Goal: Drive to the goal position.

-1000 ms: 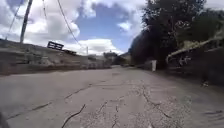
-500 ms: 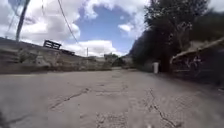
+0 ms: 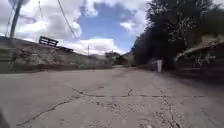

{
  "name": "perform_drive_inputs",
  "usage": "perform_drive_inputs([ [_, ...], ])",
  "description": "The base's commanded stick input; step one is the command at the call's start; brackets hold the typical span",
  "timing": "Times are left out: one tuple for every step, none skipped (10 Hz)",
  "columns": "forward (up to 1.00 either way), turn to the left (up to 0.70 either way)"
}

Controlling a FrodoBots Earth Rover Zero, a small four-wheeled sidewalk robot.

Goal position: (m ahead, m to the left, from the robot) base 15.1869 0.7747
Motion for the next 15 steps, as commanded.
perform_drive_inputs([
  [1.00,0.00],
  [1.00,0.00],
  [1.00,0.00],
  [1.00,0.00],
  [1.00,0.00],
  [1.00,0.00],
  [1.00,0.00],
  [1.00,0.00],
  [1.00,0.00],
  [1.00,0.00],
  [1.00,0.00],
  [1.00,0.00],
  [1.00,0.00],
  [1.00,0.00],
  [1.00,0.00],
])
